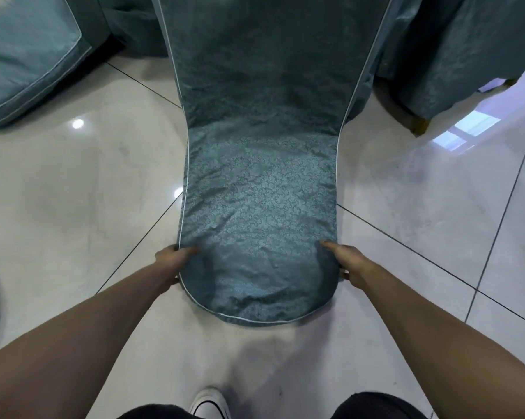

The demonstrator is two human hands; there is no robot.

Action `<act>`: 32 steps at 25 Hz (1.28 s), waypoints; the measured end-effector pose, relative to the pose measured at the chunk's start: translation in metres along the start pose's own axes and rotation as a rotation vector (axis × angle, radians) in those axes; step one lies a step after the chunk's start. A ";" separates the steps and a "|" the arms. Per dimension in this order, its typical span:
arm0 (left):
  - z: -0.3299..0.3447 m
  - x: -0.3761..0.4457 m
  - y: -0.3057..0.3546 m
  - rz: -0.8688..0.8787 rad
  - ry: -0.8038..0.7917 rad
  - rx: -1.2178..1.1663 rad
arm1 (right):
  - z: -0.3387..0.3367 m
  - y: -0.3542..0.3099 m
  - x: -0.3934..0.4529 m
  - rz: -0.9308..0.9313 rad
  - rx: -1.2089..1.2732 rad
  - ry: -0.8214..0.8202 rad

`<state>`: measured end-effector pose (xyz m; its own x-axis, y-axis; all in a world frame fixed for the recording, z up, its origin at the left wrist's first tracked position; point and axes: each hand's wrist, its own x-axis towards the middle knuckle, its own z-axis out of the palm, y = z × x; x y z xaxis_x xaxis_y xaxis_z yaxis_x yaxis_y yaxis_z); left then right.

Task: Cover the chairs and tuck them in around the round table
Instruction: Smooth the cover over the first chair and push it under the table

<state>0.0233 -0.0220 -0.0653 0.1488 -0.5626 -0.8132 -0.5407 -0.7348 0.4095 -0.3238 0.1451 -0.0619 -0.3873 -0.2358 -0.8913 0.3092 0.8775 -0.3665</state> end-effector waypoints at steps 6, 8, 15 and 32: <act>-0.024 0.011 -0.023 0.015 0.002 0.022 | 0.013 0.019 0.006 0.030 -0.012 -0.038; -0.030 0.012 -0.032 -0.021 -0.029 -0.052 | 0.021 0.028 0.008 0.041 -0.041 -0.043; -0.024 -0.028 -0.050 0.004 -0.058 -0.041 | 0.010 0.052 -0.018 0.029 -0.088 0.036; -0.131 -0.295 -0.021 0.041 -0.122 0.208 | -0.049 0.047 -0.298 -0.030 -0.198 0.179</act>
<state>0.0991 0.1099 0.2199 0.0288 -0.5312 -0.8467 -0.7051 -0.6112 0.3595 -0.2369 0.2766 0.1994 -0.5468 -0.2004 -0.8130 0.1267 0.9400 -0.3169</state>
